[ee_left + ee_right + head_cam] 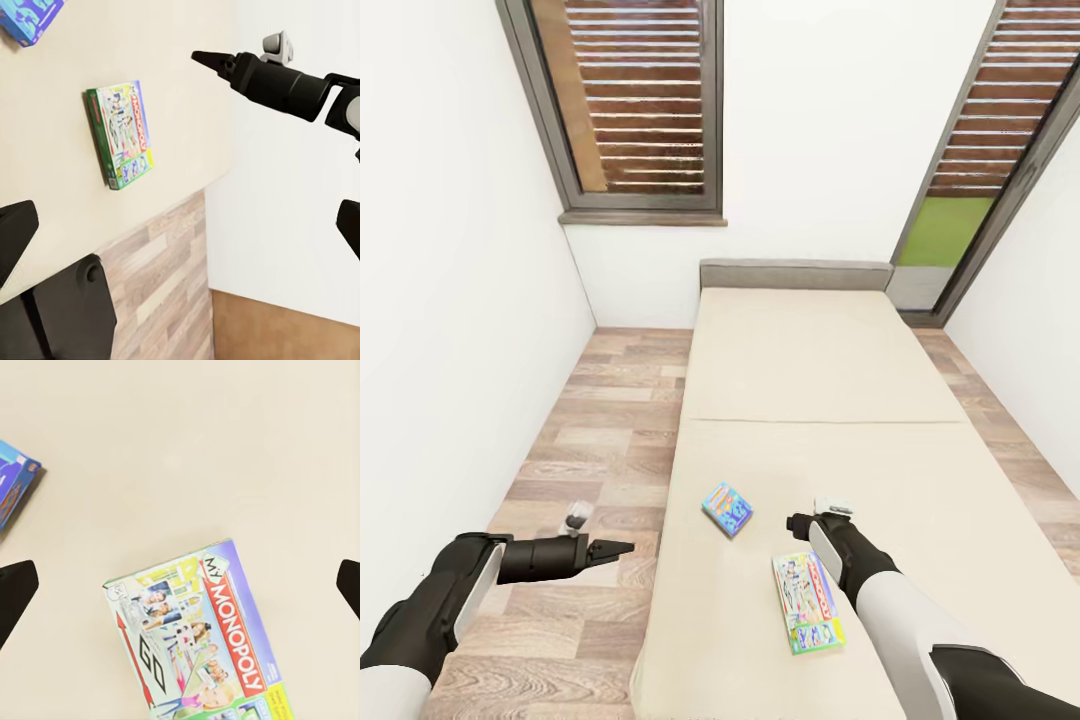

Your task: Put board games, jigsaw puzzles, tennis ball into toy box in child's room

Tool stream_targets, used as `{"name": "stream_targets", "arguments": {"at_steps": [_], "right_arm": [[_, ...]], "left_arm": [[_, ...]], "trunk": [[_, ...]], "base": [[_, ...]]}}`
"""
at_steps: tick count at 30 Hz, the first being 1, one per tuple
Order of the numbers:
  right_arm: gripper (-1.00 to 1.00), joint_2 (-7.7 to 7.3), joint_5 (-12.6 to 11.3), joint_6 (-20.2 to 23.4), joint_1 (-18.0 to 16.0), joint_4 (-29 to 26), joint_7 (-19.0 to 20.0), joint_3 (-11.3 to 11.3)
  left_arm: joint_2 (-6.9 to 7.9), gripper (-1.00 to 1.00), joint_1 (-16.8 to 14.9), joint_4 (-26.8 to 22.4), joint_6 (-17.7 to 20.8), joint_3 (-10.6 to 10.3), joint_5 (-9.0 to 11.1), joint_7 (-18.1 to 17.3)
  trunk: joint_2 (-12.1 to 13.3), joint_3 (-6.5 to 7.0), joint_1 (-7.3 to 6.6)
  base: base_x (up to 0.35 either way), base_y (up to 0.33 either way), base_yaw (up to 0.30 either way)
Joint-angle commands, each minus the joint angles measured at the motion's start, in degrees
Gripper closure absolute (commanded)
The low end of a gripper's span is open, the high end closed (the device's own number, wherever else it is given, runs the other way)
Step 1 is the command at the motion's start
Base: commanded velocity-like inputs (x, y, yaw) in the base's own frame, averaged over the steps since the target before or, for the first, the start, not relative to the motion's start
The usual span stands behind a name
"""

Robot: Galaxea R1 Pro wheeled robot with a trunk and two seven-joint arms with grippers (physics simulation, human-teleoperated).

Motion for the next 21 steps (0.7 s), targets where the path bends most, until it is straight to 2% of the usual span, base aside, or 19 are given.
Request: {"name": "stream_targets", "arguments": {"at_steps": [1,5,6,9,13,15,21], "right_arm": [[-1.00,0.02,-0.56,0.17,-0.02,-0.11,-0.32,-0.15],[-1.00,-0.03,-0.56,0.17,-0.02,-0.11,-0.32,-0.15],[-1.00,-0.04,-0.56,0.17,-0.02,-0.11,-0.32,-0.15],[-1.00,-0.05,-0.56,0.17,-0.02,-0.11,-0.32,-0.15],[-1.00,-0.06,-0.56,0.16,-0.02,-0.11,-0.32,-0.15],[-1.00,-0.06,-0.56,0.14,-0.02,-0.11,-0.32,-0.15],[-1.00,-0.06,-0.56,0.09,-0.02,-0.11,-0.32,-0.15]], "left_arm": [[0.31,-1.00,-0.03,0.00,0.14,0.00,0.13,-0.09],[2.86,-1.00,-0.03,0.05,-1.17,-0.04,0.26,-0.20],[4.14,-1.00,-0.03,0.07,-1.51,-0.03,0.41,-0.26],[6.28,-1.00,-0.03,0.16,-1.86,0.27,0.61,-0.35],[7.32,-1.00,-0.03,0.21,-2.07,1.94,0.73,-0.39],[7.42,-1.00,-0.03,0.22,-2.13,2.97,0.76,-0.40],[7.35,-1.00,-0.03,0.27,-2.22,3.97,0.85,-0.41]], "trunk": [[-0.10,-0.19,0.03],[-0.10,-0.57,0.03],[-0.10,-0.67,0.03],[-0.10,-0.95,0.03],[-0.10,-1.33,0.03],[-0.10,-1.52,0.03],[-0.10,-2.09,0.03]], "base": [[0.000,0.000,0.000],[0.000,0.000,0.000],[0.000,0.000,0.000],[0.000,0.000,0.000],[0.000,0.000,0.000],[0.000,0.000,0.000],[0.000,0.000,0.000]]}}
